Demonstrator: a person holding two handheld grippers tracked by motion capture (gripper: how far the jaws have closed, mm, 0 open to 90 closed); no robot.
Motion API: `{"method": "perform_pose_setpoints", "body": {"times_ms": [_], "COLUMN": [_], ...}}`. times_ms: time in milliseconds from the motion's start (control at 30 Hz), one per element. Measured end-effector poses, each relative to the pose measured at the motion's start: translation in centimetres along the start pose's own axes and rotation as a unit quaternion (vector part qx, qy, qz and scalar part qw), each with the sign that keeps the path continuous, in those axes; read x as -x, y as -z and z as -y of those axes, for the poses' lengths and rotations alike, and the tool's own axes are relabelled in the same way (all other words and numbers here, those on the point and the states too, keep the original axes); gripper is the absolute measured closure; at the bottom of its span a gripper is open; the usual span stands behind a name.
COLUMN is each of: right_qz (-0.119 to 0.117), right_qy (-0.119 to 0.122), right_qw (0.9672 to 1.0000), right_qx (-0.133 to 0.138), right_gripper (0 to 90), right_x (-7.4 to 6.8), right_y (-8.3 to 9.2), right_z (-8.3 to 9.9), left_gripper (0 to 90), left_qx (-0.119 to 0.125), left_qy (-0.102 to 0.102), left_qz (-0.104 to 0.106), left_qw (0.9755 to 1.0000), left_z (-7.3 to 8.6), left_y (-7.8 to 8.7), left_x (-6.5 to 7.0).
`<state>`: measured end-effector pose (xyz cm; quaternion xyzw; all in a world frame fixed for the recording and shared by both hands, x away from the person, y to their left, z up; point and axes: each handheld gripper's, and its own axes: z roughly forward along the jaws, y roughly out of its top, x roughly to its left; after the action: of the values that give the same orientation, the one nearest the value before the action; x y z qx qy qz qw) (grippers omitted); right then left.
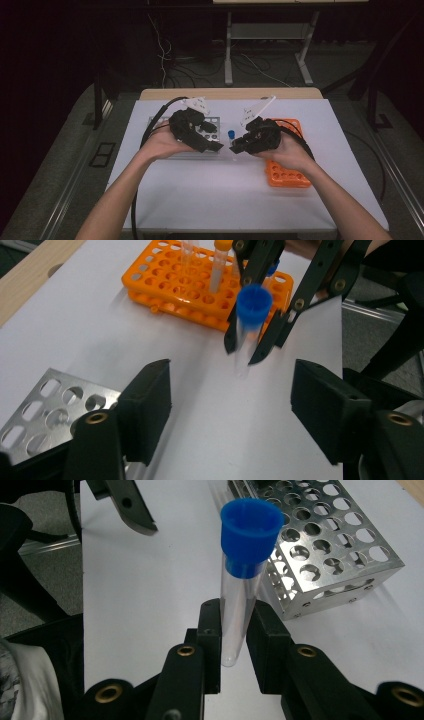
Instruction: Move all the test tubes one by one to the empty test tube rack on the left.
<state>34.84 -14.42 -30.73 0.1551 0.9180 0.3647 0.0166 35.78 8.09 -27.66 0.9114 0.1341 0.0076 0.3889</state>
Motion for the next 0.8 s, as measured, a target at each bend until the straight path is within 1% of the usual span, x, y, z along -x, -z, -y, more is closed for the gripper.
{"method": "perform_pose_setpoints", "body": {"times_ms": [100, 167, 200, 233, 267, 300, 333, 400, 433, 467, 500, 567, 633, 700, 800], "right_qz": [-0.003, -0.005, -0.005, -0.006, -0.006, -0.006, -0.004, -0.005, -0.006, -0.006, -0.006, -0.008, -0.009, -0.009, -0.011], "right_qy": [-0.002, -0.001, -0.001, -0.001, -0.001, 0.0, 0.001, 0.001, 0.005, 0.005, 0.005, 0.004, 0.005, 0.005, 0.001], "right_qw": [1.0, 1.0, 1.0, 1.0, 1.0, 1.0, 1.0, 1.0, 1.0, 1.0, 1.0, 0.9999, 0.9999, 0.9999, 0.9998], "right_qx": [0.001, 0.001, 0.001, 0.002, 0.002, 0.002, 0.0, 0.001, 0.001, 0.003, 0.003, 0.008, 0.009, 0.01, 0.016], "right_gripper": [76.2, 76.2, 76.2, 76.2, 76.2, 76.2, 76.2, 76.2, 76.2, 76.2, 76.2, 76.2, 76.2, 76.2, 76.0], "right_x": [0.2, 0.3, 0.3, 0.3, 0.3, 0.3, 0.3, 0.3, 0.3, 0.3, 0.3, 0.4, 0.3, 0.3, 0.5], "right_y": [-0.5, -1.0, -1.0, -1.3, -1.3, -1.4, -1.6, -1.7, -2.0, -2.1, -2.1, -2.2, -2.3, -2.4, -2.5], "right_z": [-0.1, -0.3, -0.3, -0.4, -0.4, -0.5, -0.6, -0.6, -0.8, -0.8, -0.8, -0.9, -0.9, -0.9, -0.9], "left_gripper": [36.8, 42.1, 42.1, 45.8, 45.8, 47.8, 51.6, 53.3, 58.1, 60.6, 60.6, 66.0, 67.2, 71.8, 74.0], "left_qx": [-0.002, -0.009, -0.01, -0.011, -0.013, -0.015, -0.017, -0.023, -0.027, -0.03, -0.032, -0.035, -0.037, -0.039, -0.041], "left_qy": [-0.001, -0.007, -0.009, -0.011, -0.014, -0.016, -0.016, -0.018, -0.018, -0.02, -0.021, -0.021, -0.023, -0.023, -0.022], "left_qz": [0.008, 0.012, 0.015, 0.018, 0.02, 0.023, 0.026, 0.028, 0.031, 0.032, 0.033, 0.035, 0.038, 0.047, 0.049], "left_qw": [1.0, 0.9999, 0.9998, 0.9997, 0.9996, 0.9995, 0.9994, 0.9992, 0.999, 0.9988, 0.9987, 0.9985, 0.9983, 0.9979, 0.9977], "left_z": [-0.5, -0.7, -0.8, -0.9, -1.0, -1.1, -1.1, -1.2, -1.3, -1.3, -1.2, -1.2, -1.2, -1.2, -1.3], "left_y": [-0.3, -0.5, -0.6, -0.7, -0.8, -0.9, -1.0, -1.3, -1.4, -1.5, -1.6, -1.7, -1.8, -1.9, -1.9], "left_x": [-0.5, -0.8, -0.8, -0.9, -1.0, -1.0, -1.1, -1.1, -1.2, -1.2, -1.3, -1.4, -1.5, -1.6, -1.7]}}
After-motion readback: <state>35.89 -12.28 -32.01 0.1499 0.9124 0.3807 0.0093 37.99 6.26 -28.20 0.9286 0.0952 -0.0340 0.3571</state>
